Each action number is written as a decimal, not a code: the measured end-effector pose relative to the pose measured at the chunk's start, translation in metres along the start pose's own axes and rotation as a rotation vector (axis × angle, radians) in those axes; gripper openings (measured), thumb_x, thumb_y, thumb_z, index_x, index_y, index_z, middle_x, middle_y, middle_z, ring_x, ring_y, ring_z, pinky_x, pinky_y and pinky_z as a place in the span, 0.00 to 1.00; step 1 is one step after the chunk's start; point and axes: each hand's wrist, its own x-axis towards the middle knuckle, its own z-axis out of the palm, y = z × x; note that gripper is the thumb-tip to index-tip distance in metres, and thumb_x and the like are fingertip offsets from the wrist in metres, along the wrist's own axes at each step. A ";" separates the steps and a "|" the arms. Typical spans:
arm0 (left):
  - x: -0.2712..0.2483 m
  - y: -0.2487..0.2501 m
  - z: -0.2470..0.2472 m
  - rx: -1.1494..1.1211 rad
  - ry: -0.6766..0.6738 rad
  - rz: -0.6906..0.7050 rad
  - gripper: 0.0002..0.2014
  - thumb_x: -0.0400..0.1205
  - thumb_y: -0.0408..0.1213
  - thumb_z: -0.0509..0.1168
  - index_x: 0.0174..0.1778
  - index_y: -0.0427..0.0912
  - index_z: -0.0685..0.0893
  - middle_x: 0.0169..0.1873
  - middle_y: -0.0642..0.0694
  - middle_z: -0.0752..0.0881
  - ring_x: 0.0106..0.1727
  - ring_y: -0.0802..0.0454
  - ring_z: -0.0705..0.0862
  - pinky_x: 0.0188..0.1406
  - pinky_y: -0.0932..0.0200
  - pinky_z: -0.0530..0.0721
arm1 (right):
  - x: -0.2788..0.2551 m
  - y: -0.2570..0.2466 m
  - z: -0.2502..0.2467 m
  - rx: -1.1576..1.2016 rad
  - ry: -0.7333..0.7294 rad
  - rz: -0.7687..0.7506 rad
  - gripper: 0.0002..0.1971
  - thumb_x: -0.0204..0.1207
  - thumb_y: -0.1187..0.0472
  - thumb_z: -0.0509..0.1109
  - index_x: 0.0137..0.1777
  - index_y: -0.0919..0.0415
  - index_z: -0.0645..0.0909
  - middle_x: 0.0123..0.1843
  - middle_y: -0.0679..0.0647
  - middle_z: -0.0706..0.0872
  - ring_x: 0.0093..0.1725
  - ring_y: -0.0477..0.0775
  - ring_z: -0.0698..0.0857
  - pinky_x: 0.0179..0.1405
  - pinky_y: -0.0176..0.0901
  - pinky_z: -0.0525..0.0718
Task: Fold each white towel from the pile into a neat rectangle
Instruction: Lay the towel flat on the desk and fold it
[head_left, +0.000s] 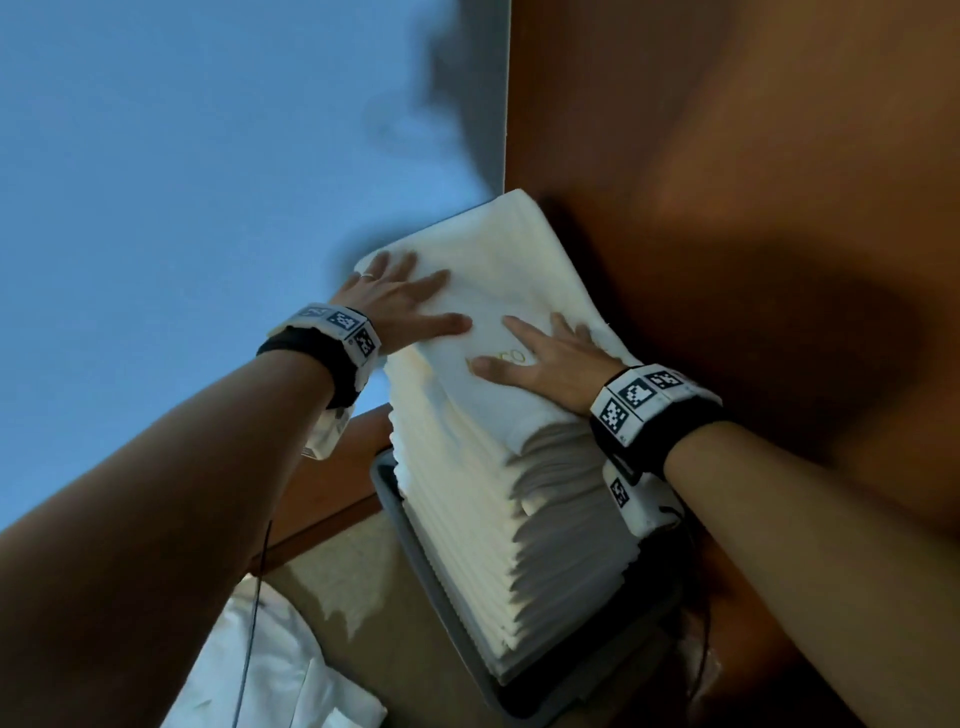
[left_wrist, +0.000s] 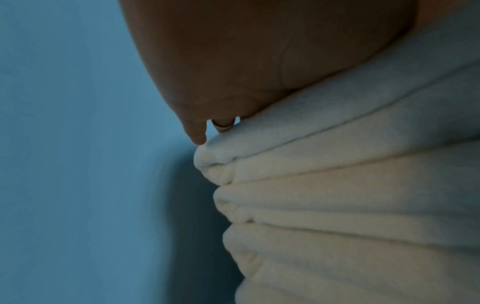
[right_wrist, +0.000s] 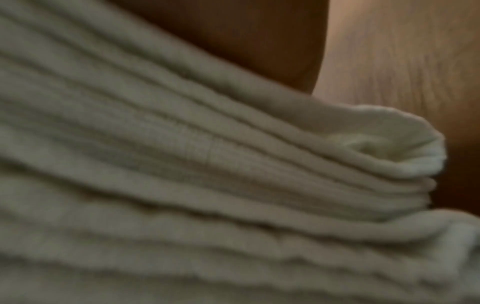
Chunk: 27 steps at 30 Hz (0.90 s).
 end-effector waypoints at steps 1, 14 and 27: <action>0.007 0.000 0.005 0.024 -0.042 0.005 0.50 0.67 0.85 0.51 0.86 0.72 0.48 0.89 0.50 0.42 0.89 0.42 0.41 0.86 0.38 0.47 | 0.003 0.003 0.004 0.012 -0.019 0.013 0.56 0.51 0.10 0.54 0.82 0.24 0.44 0.89 0.55 0.36 0.86 0.67 0.34 0.79 0.81 0.43; 0.033 0.000 0.042 -0.034 -0.102 0.023 0.60 0.50 0.88 0.41 0.84 0.74 0.49 0.89 0.52 0.44 0.89 0.44 0.42 0.86 0.37 0.48 | 0.032 0.021 0.023 -0.059 -0.047 0.056 0.61 0.41 0.08 0.52 0.81 0.23 0.48 0.88 0.54 0.37 0.86 0.68 0.36 0.77 0.84 0.45; -0.102 -0.055 -0.001 -0.220 -0.040 0.044 0.37 0.80 0.66 0.65 0.83 0.53 0.71 0.79 0.47 0.75 0.79 0.44 0.73 0.80 0.46 0.68 | -0.031 -0.027 -0.001 -0.198 0.162 0.117 0.34 0.75 0.26 0.60 0.56 0.58 0.80 0.64 0.62 0.84 0.59 0.64 0.82 0.51 0.49 0.76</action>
